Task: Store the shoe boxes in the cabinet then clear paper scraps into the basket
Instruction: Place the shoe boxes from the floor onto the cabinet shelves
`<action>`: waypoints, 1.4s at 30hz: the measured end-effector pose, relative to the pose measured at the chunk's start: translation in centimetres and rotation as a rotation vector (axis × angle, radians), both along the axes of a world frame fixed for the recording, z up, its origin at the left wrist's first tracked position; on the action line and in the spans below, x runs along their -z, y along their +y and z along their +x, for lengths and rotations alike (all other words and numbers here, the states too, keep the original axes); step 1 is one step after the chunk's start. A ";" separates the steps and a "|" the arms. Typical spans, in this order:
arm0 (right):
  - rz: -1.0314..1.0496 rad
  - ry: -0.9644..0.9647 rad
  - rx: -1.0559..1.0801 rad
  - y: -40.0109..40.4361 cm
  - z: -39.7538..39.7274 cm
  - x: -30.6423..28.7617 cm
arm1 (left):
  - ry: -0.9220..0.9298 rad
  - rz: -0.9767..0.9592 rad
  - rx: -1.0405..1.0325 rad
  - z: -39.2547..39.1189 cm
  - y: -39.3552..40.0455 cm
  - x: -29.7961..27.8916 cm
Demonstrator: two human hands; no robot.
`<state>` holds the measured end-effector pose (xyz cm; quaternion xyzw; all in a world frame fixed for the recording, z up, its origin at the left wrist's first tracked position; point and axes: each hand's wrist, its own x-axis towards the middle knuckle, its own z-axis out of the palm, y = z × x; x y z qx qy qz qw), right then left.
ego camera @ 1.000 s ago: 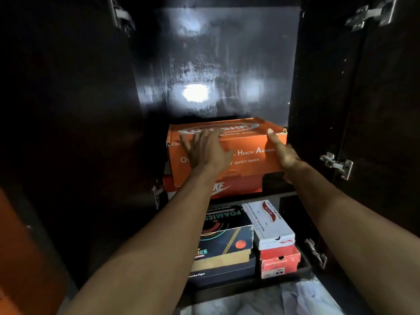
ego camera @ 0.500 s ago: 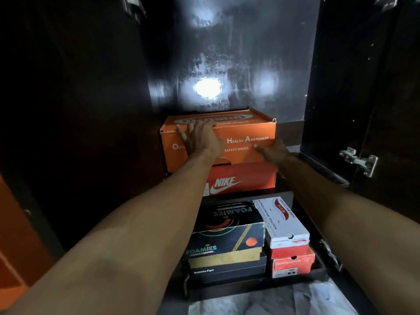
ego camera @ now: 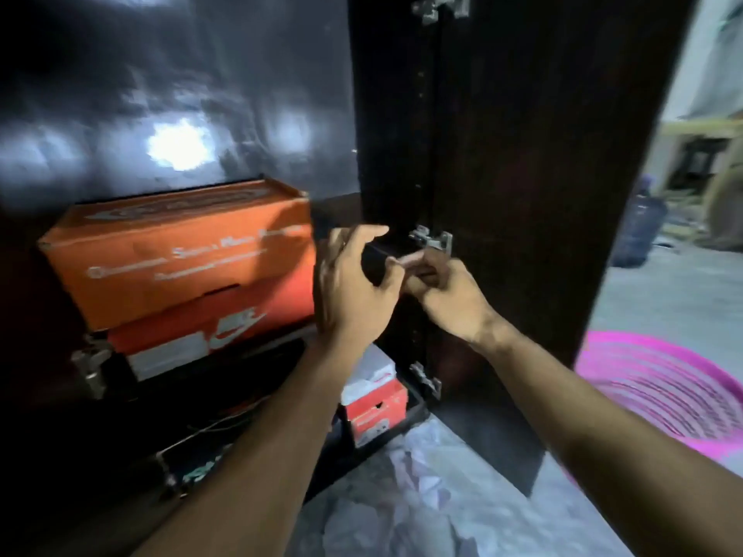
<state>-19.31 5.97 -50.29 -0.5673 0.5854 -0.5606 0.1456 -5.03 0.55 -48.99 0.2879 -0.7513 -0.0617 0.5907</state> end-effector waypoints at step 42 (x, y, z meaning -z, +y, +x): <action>0.764 -0.736 1.662 55.9 -19.3 48.5 | -1.017 1.227 0.924 -38.0 39.5 48.6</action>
